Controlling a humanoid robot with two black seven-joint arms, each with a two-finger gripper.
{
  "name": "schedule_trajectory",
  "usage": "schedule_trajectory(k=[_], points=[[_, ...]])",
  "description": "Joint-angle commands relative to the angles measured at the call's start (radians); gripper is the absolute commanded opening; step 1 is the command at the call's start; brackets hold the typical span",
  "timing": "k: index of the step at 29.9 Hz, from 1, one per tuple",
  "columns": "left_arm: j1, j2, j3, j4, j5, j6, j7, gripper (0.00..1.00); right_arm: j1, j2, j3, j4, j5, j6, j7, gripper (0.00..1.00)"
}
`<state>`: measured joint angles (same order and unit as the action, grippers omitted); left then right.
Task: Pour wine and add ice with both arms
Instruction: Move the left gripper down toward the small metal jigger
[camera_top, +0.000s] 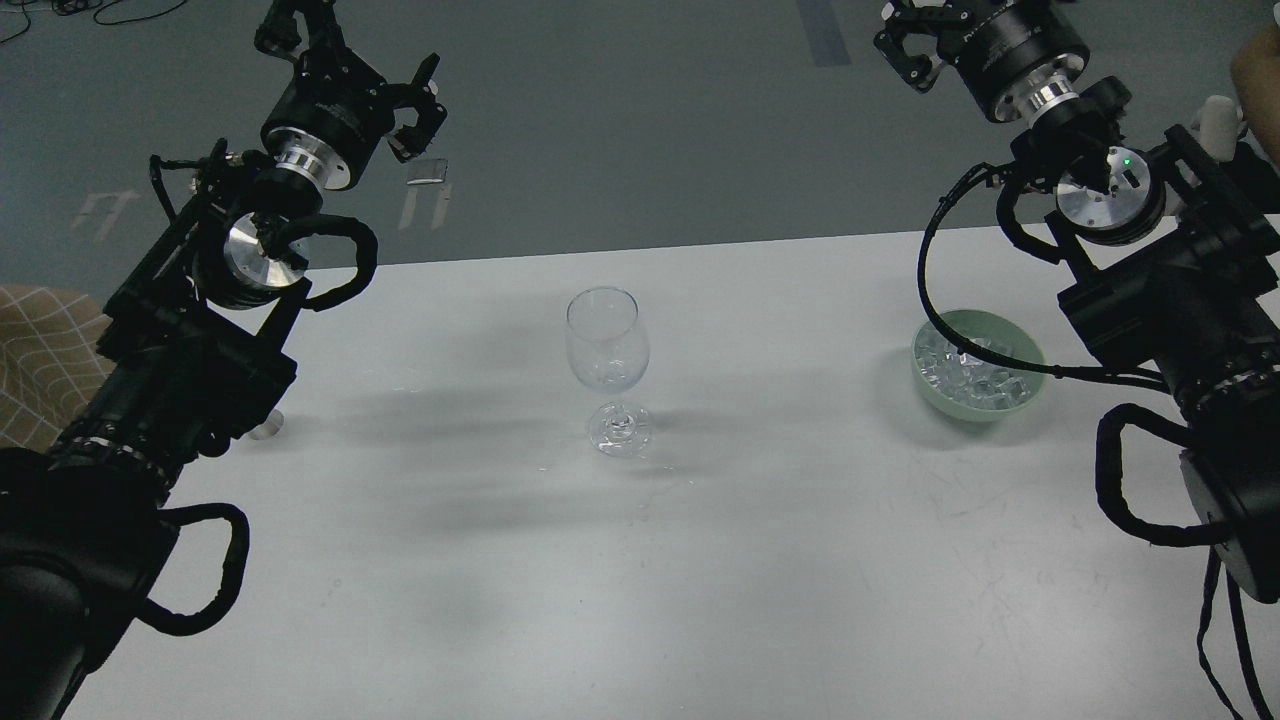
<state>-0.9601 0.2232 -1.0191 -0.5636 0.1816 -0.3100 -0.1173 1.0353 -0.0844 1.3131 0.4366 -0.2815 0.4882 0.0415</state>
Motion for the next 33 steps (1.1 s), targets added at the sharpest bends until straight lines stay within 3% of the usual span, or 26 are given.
schedule_trajectory(k=[1, 11, 15, 21, 25, 28, 33], points=[[0.006, -0.002, 0.001, 0.008, -0.001, -0.012, -0.015, 0.98, 0.002, 0.017, 0.003, 0.001, -0.001, 0.0, 0.006, 1.0], [0.001, -0.013, -0.003, 0.01, -0.007, -0.011, -0.061, 0.98, 0.002, 0.023, 0.011, -0.007, -0.001, 0.0, 0.009, 1.0], [0.006, -0.015, -0.003, 0.008, -0.007, -0.038, -0.113, 0.98, 0.002, 0.017, 0.011, -0.007, 0.004, 0.0, 0.003, 1.0], [0.017, 0.001, 0.001, 0.011, -0.005, -0.158, -0.107, 0.98, -0.001, 0.015, 0.009, -0.009, 0.005, 0.0, 0.003, 1.0], [0.041, -0.001, -0.021, 0.011, -0.019, -0.161, -0.11, 0.98, -0.003, 0.005, 0.009, -0.006, 0.004, 0.0, 0.005, 1.0], [0.032, -0.012, -0.015, 0.011, -0.019, -0.115, -0.107, 0.98, -0.004, -0.014, 0.011, -0.009, 0.001, 0.0, 0.006, 1.0], [-0.014, 0.002, -0.001, 0.008, -0.014, 0.041, -0.108, 0.98, -0.004, -0.014, 0.011, -0.009, 0.001, 0.0, 0.008, 1.0]])
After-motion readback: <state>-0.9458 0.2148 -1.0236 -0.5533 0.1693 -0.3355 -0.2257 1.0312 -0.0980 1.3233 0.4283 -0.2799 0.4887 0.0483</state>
